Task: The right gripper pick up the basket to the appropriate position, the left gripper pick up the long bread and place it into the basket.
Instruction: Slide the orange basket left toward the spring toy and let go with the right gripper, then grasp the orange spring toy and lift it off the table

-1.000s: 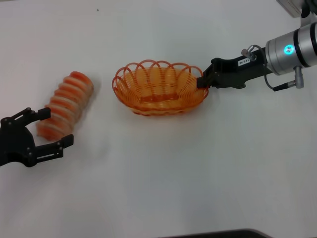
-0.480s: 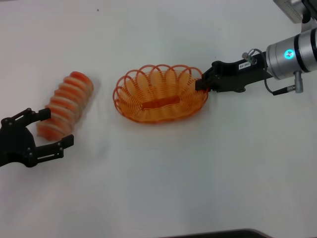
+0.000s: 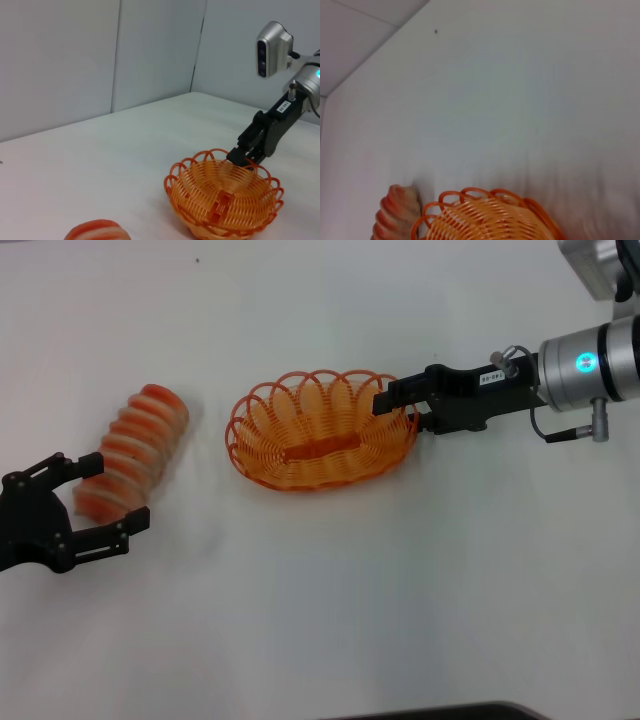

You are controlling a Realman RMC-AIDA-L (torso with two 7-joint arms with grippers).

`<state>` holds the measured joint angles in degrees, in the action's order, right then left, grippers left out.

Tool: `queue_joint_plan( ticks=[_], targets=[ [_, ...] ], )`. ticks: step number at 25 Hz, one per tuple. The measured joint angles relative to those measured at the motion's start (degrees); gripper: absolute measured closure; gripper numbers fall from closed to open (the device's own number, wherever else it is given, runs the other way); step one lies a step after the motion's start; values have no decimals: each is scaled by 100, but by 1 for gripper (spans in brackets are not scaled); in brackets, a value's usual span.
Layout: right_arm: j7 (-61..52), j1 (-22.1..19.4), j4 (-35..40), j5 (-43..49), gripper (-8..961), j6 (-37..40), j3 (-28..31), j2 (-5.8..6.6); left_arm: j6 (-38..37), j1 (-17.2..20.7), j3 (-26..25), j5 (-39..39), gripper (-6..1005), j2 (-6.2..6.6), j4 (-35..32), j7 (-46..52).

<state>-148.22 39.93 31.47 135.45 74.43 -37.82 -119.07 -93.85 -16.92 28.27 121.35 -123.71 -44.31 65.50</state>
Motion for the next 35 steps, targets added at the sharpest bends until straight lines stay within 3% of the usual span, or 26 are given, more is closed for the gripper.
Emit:
queue_joint_plan(
  ticks=[8,14,18,22,31,35],
  targets=[
    [430,-403,342,-351,246,1,48,149,-7,-20,13,-5,111,-5,5,15],
    [2234,-826,835,-1492,3,456,90,263,-47,-23,14,-7,132,-4,-1,16],
    [3889,-1108,962,-2154,3,1054,107,330,-71,-22,-12,-5,139,5,-3,18],
    [5179,-1380,998,-2187,4,1355,115,336,-79,-20,-18,-5,143,21,30,33],
    [7481,-2113,1010,-2186,5,1640,132,20,188,17,-32,-9,141,-3,147,267],
    [8083,-2280,964,-2074,5,1726,82,-30,191,42,-39,-9,131,-4,244,265]
  ],
)
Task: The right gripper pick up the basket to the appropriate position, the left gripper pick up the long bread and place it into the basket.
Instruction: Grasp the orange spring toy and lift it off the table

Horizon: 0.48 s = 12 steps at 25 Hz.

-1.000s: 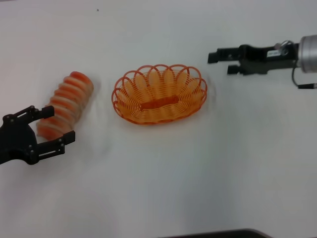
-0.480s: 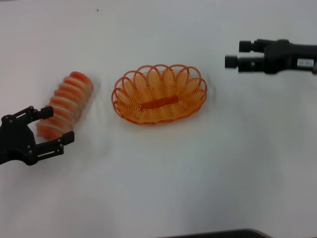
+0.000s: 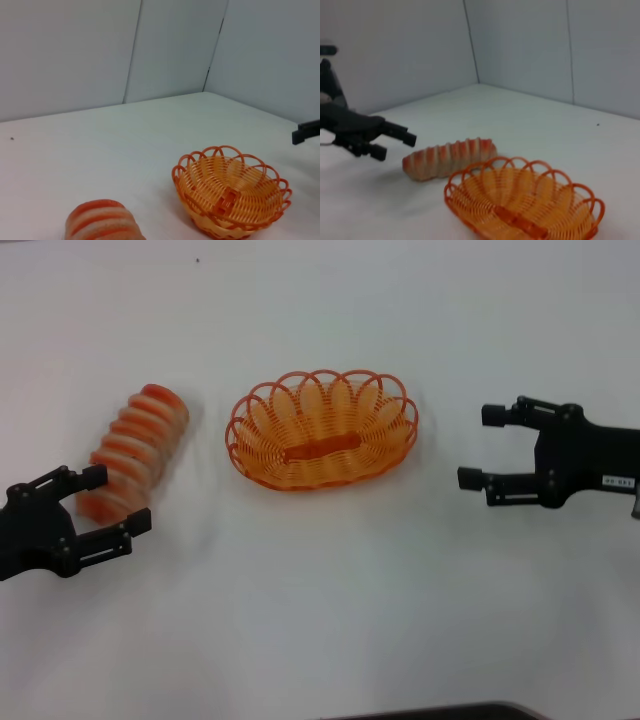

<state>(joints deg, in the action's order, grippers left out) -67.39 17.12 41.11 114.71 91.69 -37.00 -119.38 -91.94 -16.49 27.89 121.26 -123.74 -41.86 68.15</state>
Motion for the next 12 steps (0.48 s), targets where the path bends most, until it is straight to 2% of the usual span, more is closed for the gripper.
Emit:
queue_joint_plan(
  ticks=[5,12],
  targets=[
    [265,6,56,328,6,-26,25,-2,43,-14,-3,0,131,11,127,-53],
    [353,55,203,330,6,-75,31,0,77,-1,-39,2,132,9,161,-34]
  ],
)
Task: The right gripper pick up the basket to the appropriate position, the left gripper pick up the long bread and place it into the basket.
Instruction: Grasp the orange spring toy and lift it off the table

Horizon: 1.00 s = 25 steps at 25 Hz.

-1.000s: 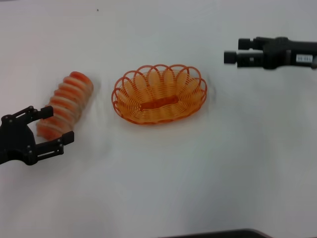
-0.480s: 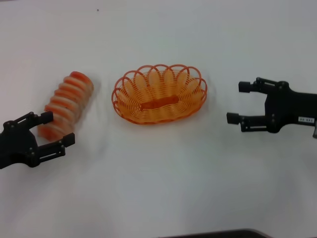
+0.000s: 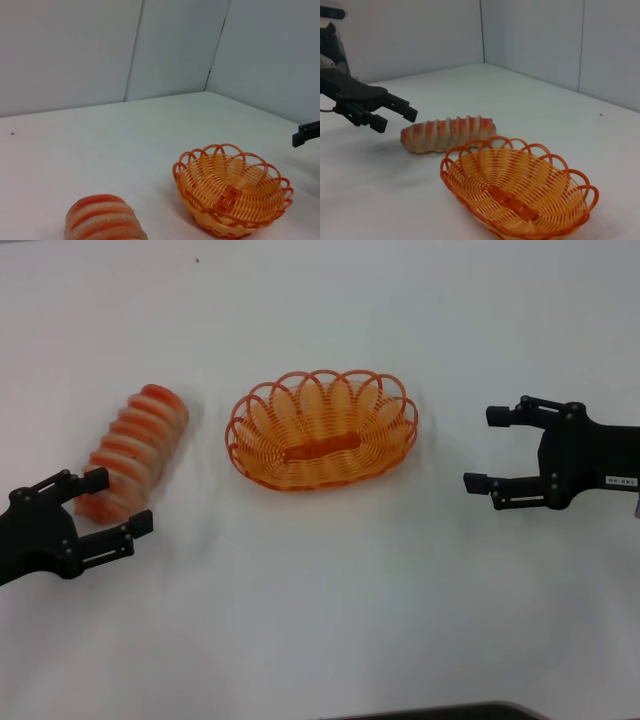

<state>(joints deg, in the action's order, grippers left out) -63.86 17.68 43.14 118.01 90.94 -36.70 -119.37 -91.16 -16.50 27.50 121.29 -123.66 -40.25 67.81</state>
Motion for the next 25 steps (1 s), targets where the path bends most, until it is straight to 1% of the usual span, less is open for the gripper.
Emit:
queue_joint_plan(
  ticks=[3,5,7,8,9,10,12,14,15,16,18,21,23,25],
  targets=[
    [1,33,4,16,6,-16,10,-2,0,-13,-67,1,132,-1,-26,204],
    [2,46,4,16,6,-43,14,-3,-31,-53,-104,5,132,4,-200,732],
    [3,56,4,16,6,-92,-6,-5,-106,-117,-71,31,132,35,-554,1654],
    [3,62,4,16,6,-118,-18,-5,-146,-138,-45,41,132,48,-663,1942],
    [4,70,4,16,6,-130,-25,-6,-241,-189,21,60,132,87,-922,2597],
    [4,75,4,16,6,-134,-27,-6,-297,-218,47,79,132,119,-1053,2967],
    [0,86,4,16,6,-144,-31,-7,-415,-328,114,155,132,244,-1339,3929],
    [-6,88,2,16,6,-164,-34,-7,-501,-463,237,265,132,381,-1551,4629],
    [-8,90,2,16,6,-170,-34,-8,-499,-532,359,385,132,421,-1719,4924],
    [-10,98,2,15,6,-176,-34,-7,-480,-582,462,482,132,430,-1859,5086],
    [-22,116,1,14,5,-187,-34,-7,-351,-701,788,869,132,363,-2332,5405],
    [-41,128,46,13,5,-195,-33,-6,-137,-918,1277,1622,131,150,-3013,5811],
    [-43,130,68,12,5,-194,-32,-7,-38,-1079,1491,2054,131,28,-3273,6032],
    [-43,131,68,11,5,-192,-31,-8,54,-1239,1676,2307,131,-25,-3328,6222]
  ],
)
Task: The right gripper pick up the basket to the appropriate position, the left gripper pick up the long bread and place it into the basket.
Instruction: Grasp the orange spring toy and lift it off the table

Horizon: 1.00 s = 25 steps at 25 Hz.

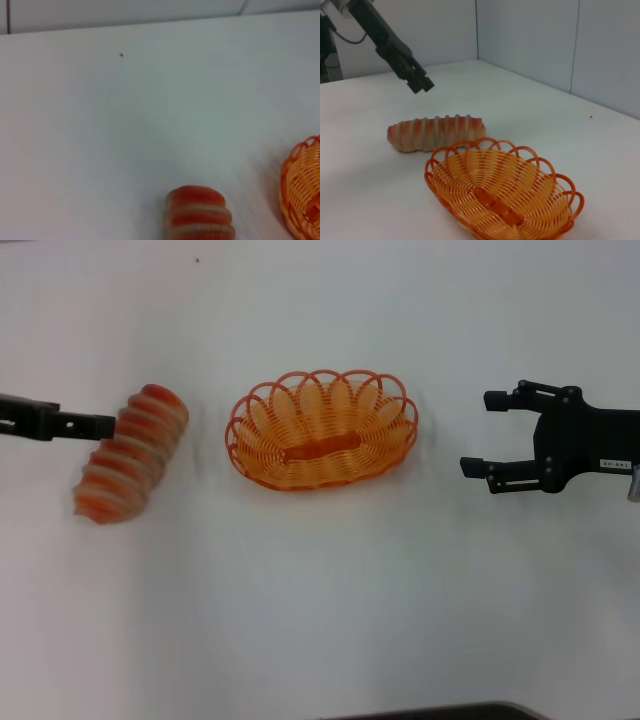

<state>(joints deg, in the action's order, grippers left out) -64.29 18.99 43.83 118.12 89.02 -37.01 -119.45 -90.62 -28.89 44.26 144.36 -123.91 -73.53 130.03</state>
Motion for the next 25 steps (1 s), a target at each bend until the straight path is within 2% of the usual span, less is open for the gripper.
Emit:
queue_joint_plan(
  ticks=[3,9,17,25],
  targets=[
    [-1,0,2,0,5,-2,2,0,228,-176,336,173,130,6,202,258],
    [-6,-8,3,73,5,2,8,0,703,-285,1086,848,130,-2,377,994],
    [-13,-5,7,87,6,0,10,6,732,-374,1419,841,129,-20,570,1124],
    [-11,0,12,96,6,-7,9,10,933,-429,1542,854,129,-19,734,1113]
  ],
)
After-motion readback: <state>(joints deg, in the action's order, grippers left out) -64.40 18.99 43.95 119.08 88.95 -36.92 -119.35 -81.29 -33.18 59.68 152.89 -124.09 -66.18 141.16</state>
